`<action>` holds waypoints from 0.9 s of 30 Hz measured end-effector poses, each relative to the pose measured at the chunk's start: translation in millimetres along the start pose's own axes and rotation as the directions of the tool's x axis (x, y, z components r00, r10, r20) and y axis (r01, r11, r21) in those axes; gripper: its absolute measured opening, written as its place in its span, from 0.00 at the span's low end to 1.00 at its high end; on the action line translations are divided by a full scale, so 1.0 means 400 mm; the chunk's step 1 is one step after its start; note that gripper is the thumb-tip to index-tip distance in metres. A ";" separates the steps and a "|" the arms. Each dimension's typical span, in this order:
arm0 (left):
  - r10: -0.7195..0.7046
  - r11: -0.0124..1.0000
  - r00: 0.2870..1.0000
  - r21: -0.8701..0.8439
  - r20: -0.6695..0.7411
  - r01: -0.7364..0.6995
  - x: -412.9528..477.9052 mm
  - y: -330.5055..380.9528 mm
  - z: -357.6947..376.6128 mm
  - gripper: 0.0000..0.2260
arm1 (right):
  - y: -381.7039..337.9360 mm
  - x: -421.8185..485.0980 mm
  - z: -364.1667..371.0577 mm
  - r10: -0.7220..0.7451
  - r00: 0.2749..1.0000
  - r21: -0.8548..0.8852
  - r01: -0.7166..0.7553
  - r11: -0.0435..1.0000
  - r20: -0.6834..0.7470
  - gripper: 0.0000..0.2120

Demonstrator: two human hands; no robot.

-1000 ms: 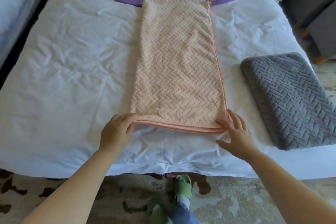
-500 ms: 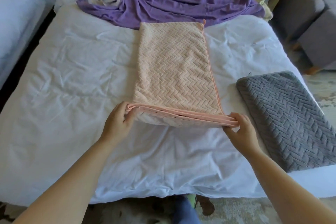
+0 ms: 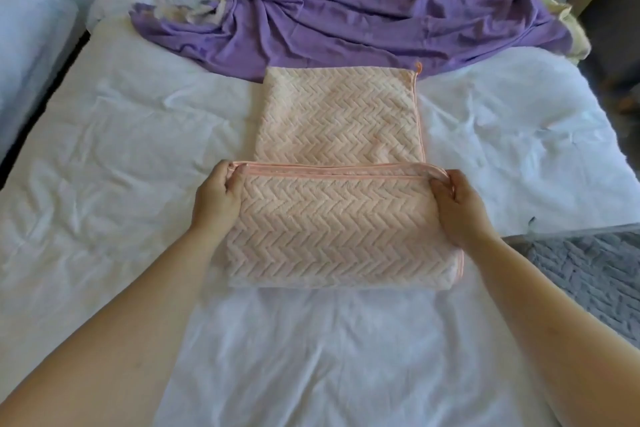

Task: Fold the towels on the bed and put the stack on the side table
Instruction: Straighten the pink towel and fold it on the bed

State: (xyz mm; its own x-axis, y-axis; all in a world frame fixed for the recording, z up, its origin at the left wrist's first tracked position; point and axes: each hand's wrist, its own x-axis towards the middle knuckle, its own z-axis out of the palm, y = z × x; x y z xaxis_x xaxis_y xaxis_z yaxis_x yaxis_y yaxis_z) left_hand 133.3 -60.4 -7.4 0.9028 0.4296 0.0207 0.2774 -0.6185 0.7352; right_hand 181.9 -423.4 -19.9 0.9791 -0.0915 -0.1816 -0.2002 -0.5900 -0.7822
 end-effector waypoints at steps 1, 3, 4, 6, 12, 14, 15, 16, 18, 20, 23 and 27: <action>-0.022 1.000 1.000 -0.002 0.006 0.022 0.033 -0.002 0.019 0.10 | 0.005 0.036 0.010 0.009 1.000 0.012 -0.009 1.000 0.008 0.06; -0.109 0.994 0.993 -0.025 0.049 0.110 0.088 -0.010 0.058 0.10 | 0.020 0.094 0.034 0.025 1.000 0.031 -0.026 0.999 0.012 0.07; -0.179 0.982 0.980 -0.044 0.085 0.183 0.107 -0.020 0.075 0.12 | 0.030 0.114 0.047 0.048 0.999 0.029 -0.048 0.998 0.016 0.08; -0.313 0.940 0.930 -0.077 0.192 0.332 0.120 -0.049 0.097 0.19 | 0.055 0.135 0.070 0.096 0.995 0.023 -0.096 0.995 0.030 0.09; -0.371 0.893 0.868 -0.131 0.329 0.431 0.052 -0.078 0.083 0.11 | 0.075 0.101 0.053 0.286 0.955 0.082 -0.293 0.953 0.082 0.24; -0.368 0.886 0.868 -0.156 0.334 0.436 0.017 -0.073 0.074 0.11 | 0.077 0.057 0.036 0.314 0.943 0.161 -0.328 0.931 0.105 0.25; -0.371 0.889 0.871 -0.149 0.322 0.433 -0.001 -0.071 0.071 0.11 | 0.076 0.028 0.030 0.313 0.945 0.182 -0.326 0.928 0.094 0.25; -0.366 0.900 0.881 -0.124 0.301 0.417 -0.018 -0.071 0.066 0.12 | 0.075 0.001 0.026 0.297 0.953 0.180 -0.304 0.936 0.063 0.25; -0.339 0.932 0.908 -0.043 0.245 0.360 -0.037 -0.069 0.055 0.17 | 0.075 -0.035 0.024 0.219 0.975 0.097 -0.216 0.971 -0.021 0.22; -0.243 0.970 0.955 0.072 0.170 0.234 -0.031 -0.053 0.040 0.22 | 0.064 -0.040 0.020 0.135 0.985 0.011 -0.135 0.991 -0.110 0.16; 0.043 0.974 0.995 0.218 0.085 -0.061 0.014 -0.005 0.041 0.19 | 0.033 0.007 0.019 0.035 0.991 -0.085 -0.046 0.995 -0.131 0.12; 0.289 0.882 0.930 0.313 0.229 -0.352 0.061 0.053 0.096 0.15 | 0.012 0.072 0.032 -0.025 1.000 -0.252 0.022 0.968 -0.012 0.13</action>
State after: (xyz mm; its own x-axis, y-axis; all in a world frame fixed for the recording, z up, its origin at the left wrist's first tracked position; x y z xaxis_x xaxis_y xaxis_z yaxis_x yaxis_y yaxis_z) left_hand 173.9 -88.1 -17.3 0.9946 0.0699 0.0770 0.0302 -0.9027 0.4292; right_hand 208.6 -418.3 -36.5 0.9842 -0.0863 -0.1543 -0.1637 -0.7748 -0.6107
